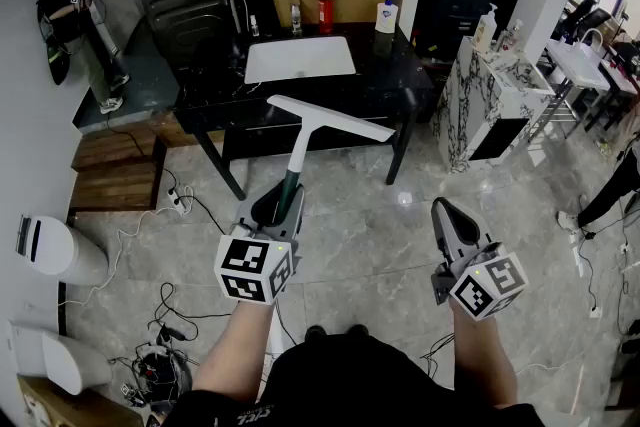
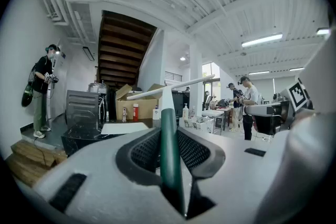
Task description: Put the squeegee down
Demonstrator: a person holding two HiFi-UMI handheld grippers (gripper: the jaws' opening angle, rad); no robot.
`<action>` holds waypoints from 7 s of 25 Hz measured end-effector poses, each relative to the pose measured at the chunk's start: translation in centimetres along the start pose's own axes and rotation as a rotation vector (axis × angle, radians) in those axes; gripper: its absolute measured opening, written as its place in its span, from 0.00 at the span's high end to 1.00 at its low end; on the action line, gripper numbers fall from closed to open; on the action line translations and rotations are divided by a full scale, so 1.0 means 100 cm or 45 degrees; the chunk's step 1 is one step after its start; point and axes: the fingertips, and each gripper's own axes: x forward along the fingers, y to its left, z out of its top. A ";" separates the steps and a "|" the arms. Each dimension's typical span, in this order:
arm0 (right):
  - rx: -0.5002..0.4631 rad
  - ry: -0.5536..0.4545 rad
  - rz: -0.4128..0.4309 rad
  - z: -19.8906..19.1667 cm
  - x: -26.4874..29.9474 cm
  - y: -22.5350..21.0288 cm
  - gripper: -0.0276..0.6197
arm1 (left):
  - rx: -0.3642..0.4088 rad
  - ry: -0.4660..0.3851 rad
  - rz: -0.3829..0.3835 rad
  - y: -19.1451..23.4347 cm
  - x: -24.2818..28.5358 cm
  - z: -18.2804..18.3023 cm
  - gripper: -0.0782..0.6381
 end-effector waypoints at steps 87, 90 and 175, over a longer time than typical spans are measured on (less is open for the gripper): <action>0.038 0.077 -0.140 -0.002 0.255 -0.128 0.95 | -0.018 -0.019 -0.123 0.157 0.255 0.025 0.75; 0.056 0.082 -0.124 -0.005 0.268 -0.136 0.95 | -0.034 -0.001 -0.114 0.162 0.267 0.020 0.75; 0.339 0.262 -0.095 -0.042 0.488 -0.462 0.95 | 0.026 0.410 -0.338 0.108 0.726 -0.035 0.75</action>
